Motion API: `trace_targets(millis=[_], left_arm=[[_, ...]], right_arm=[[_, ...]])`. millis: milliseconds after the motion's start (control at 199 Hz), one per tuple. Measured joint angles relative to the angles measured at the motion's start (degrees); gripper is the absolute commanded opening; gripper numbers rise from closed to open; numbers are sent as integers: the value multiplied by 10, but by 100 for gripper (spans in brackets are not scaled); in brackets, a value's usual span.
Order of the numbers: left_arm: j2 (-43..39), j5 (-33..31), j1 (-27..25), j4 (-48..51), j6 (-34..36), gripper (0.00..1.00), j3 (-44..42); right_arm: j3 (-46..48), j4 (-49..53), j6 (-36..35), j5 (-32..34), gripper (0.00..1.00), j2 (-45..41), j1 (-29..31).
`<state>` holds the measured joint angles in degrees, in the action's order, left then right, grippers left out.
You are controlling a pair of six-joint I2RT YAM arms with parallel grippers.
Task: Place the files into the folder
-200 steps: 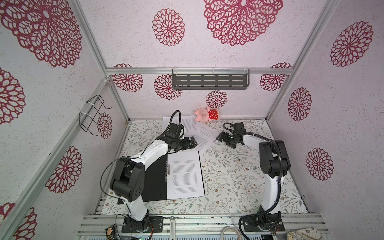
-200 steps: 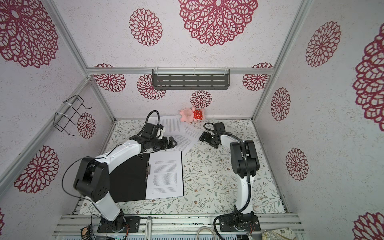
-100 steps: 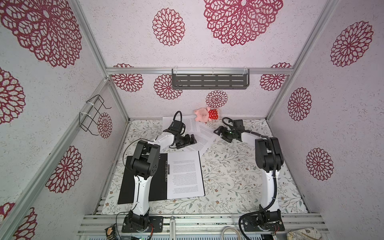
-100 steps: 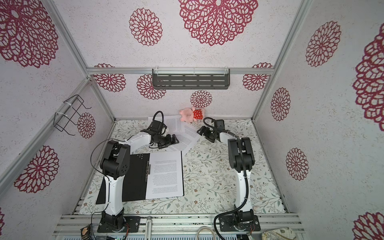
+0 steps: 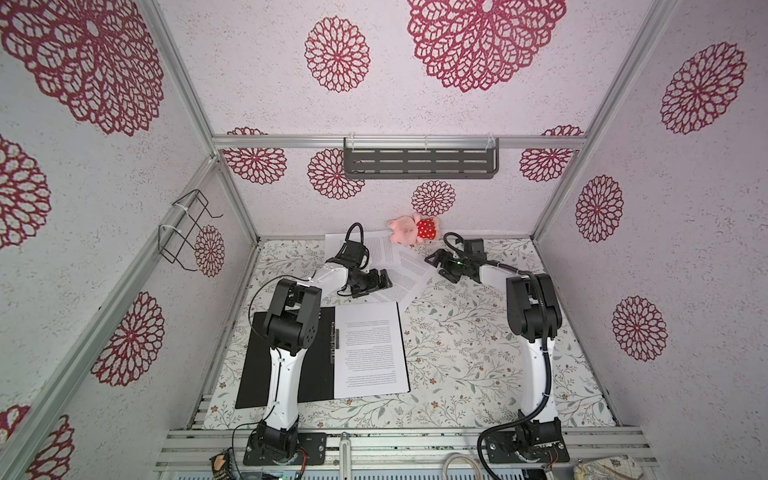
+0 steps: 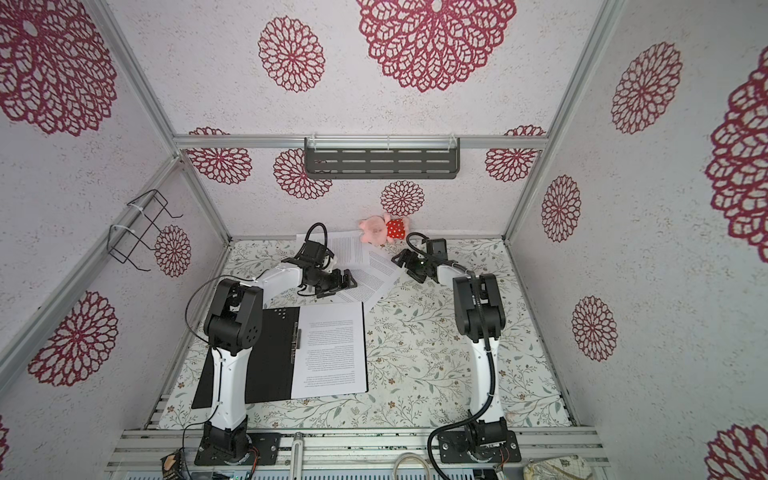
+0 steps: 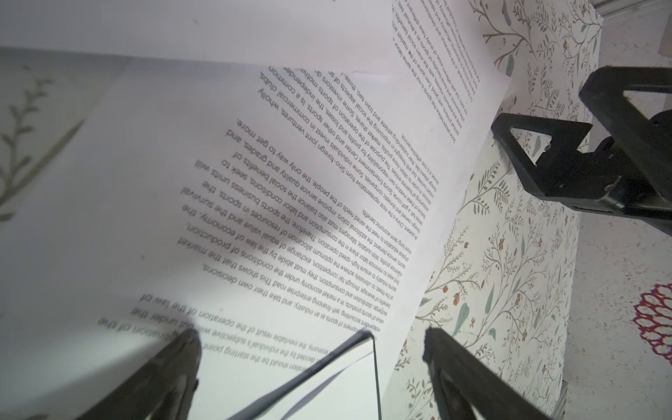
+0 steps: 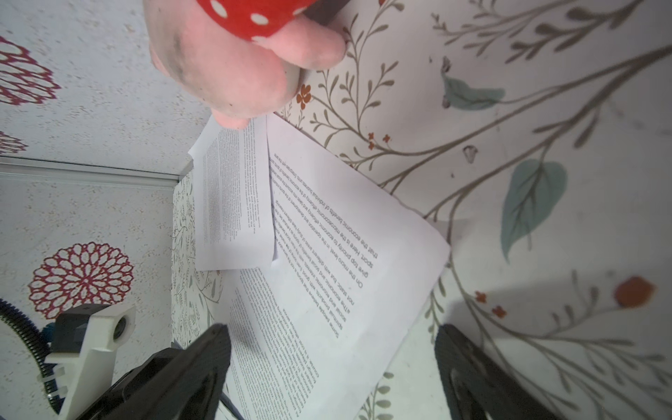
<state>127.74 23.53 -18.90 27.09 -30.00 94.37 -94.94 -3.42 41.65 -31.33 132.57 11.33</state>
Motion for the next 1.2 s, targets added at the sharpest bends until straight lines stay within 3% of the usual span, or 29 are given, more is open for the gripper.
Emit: trace_targets(millis=[542, 858, 1204], left_arm=[[2, 3, -1, -5, -1, 99, 0], [2, 8, -2, -9, -1, 99, 0], [3, 11, -2, -9, -1, 99, 0]], right_arm=[[43, -95, 76, -39, 90, 1, 31], [152, -232, 155, -21, 74, -28, 72], [247, -339, 235, 49, 60, -56, 102]])
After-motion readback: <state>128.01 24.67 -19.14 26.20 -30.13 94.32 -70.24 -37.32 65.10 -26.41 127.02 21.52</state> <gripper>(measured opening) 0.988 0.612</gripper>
